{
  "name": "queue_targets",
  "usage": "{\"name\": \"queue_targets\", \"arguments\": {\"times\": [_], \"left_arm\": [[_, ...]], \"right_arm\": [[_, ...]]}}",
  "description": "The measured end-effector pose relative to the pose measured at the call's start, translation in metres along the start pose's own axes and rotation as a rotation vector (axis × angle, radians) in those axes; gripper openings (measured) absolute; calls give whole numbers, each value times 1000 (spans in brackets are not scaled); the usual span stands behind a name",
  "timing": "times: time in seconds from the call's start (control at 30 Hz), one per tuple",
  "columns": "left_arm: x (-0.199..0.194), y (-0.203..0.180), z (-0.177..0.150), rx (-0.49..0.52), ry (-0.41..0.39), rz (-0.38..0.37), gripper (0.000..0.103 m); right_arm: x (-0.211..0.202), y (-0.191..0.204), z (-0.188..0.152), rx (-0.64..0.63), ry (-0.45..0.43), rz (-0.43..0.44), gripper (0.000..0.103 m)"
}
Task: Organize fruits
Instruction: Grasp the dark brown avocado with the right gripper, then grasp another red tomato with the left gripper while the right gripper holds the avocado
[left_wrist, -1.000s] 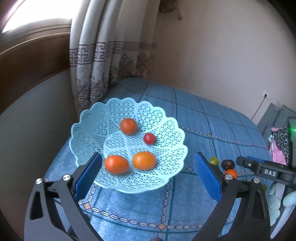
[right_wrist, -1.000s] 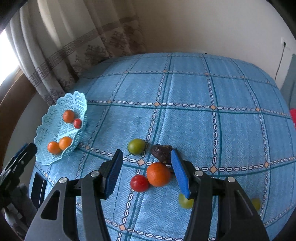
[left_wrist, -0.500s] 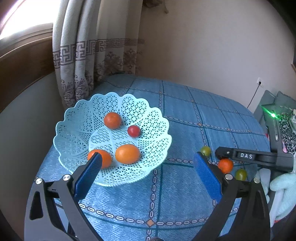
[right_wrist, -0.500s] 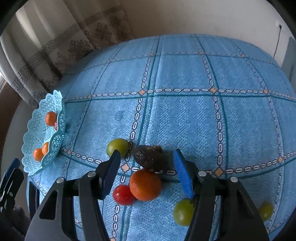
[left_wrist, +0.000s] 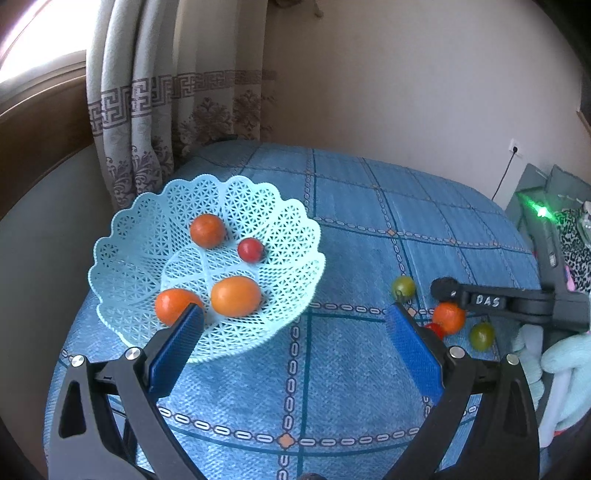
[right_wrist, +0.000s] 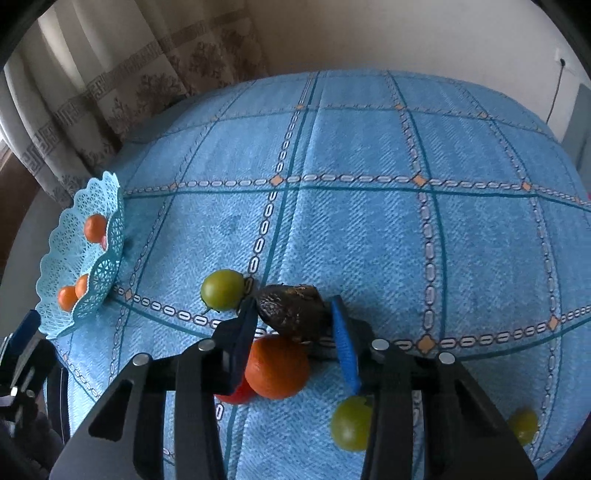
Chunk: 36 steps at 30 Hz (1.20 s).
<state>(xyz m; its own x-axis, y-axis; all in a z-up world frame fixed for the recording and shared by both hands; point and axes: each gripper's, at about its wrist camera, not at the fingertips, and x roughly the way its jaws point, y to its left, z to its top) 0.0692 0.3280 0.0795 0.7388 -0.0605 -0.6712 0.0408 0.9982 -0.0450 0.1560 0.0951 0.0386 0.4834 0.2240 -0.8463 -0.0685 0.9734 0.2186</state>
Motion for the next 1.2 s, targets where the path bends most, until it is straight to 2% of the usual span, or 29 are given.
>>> {"name": "queue_targets", "arguments": {"times": [0.23, 0.5, 0.9, 1.07, 1.2], "left_arm": [[8, -30, -10, 97, 7, -13, 100], [24, -68, -26, 213, 33, -72, 99], [57, -105, -37, 311, 120, -125, 82], [71, -118, -39, 337, 158, -155, 66], [76, -127, -41, 355, 169, -158, 60]], "right_arm": [[-26, -12, 0, 10, -59, 7, 41], [-42, -32, -12, 34, -88, 41, 41], [-50, -51, -23, 61, -110, 76, 41], [-49, -58, -26, 78, -119, 83, 41], [-50, -63, -27, 87, -124, 95, 41]]}}
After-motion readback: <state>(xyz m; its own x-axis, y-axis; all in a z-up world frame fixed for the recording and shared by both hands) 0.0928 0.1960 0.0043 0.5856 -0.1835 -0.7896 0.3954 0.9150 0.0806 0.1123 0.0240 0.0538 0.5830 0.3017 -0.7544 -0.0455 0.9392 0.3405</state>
